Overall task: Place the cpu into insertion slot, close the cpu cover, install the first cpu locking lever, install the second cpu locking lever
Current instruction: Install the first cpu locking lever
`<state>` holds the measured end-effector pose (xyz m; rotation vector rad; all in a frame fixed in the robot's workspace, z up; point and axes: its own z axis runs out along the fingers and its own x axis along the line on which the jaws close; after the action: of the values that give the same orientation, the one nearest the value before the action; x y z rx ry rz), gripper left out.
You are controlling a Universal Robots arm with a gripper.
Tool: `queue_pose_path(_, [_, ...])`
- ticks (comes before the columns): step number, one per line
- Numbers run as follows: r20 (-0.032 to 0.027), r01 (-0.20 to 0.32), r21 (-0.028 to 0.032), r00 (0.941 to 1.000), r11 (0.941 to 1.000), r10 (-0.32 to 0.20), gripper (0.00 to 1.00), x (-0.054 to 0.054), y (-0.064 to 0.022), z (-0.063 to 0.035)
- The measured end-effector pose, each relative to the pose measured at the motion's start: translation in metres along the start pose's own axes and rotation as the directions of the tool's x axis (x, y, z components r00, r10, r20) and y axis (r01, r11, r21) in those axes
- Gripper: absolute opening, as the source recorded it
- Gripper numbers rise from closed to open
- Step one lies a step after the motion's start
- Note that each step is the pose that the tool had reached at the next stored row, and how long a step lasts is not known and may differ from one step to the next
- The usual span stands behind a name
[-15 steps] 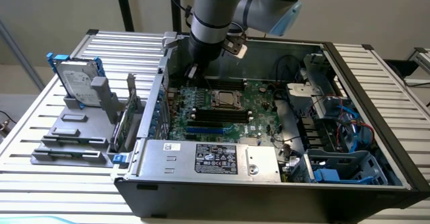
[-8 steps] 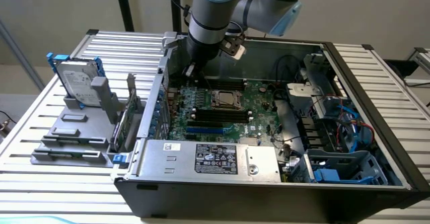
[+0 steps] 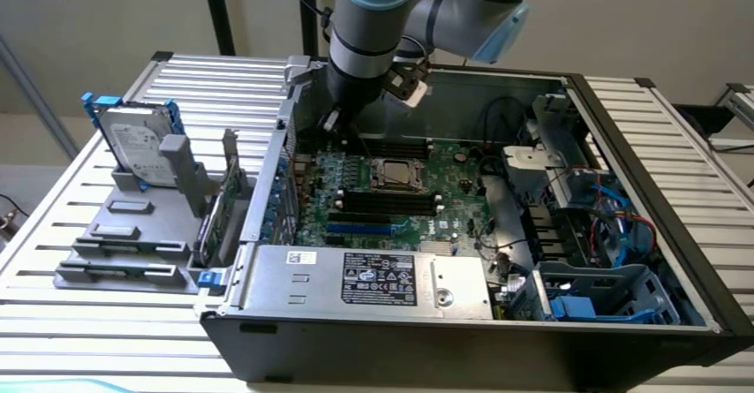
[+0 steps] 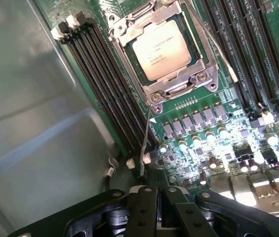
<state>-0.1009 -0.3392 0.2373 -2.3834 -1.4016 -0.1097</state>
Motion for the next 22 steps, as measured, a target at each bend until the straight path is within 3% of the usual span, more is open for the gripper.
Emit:
queue_pose_path(6, [-0.0139,-0.041,-0.0102,0.9991,0.9991,0.041,0.11,0.001,-0.0008,-0.0027])
queue_pose_path(11, [-0.0174,-0.051,-0.0127,0.9986,0.9986,0.051,0.11,0.003,0.0016,-0.0058])
queue_pose_path(15, [-0.0200,-0.051,-0.0112,0.9985,0.9986,0.051,0.11,0.009,0.0111,-0.0084])
queue_pose_path(22, [-0.0303,-0.050,-0.0033,0.9983,0.9987,0.050,0.11,0.025,0.0377,-0.0123])
